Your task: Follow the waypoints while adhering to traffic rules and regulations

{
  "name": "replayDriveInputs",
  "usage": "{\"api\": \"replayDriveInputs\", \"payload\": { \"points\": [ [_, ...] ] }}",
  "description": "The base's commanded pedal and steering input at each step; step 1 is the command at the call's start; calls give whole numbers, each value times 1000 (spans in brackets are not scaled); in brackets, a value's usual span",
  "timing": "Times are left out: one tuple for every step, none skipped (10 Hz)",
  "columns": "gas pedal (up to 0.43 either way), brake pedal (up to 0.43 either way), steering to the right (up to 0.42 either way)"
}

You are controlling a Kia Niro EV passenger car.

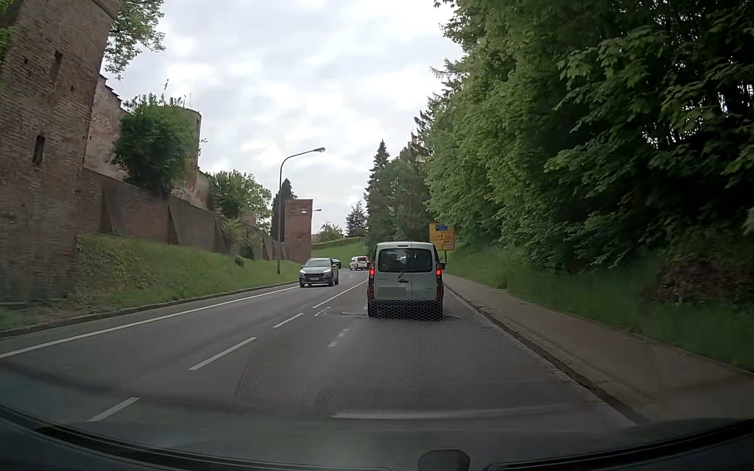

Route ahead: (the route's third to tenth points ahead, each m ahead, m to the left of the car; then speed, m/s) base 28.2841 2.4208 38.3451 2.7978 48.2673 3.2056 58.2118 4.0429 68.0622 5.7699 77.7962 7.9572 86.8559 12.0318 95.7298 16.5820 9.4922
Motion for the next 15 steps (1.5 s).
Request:
{"api": "replayDriveInputs", "payload": {
  "points": [
    [0,0,0],
    [0,0,1],
    [0,0,1],
    [0,0,1],
    [8,0,1],
    [8,0,1],
    [8,0,1],
    [8,0,1],
    [8,0,1],
    [8,0,1],
    [8,0,0],
    [8,0,0],
    [8,0,0],
    [28,0,0],
    [59,0,1]
  ]
}}
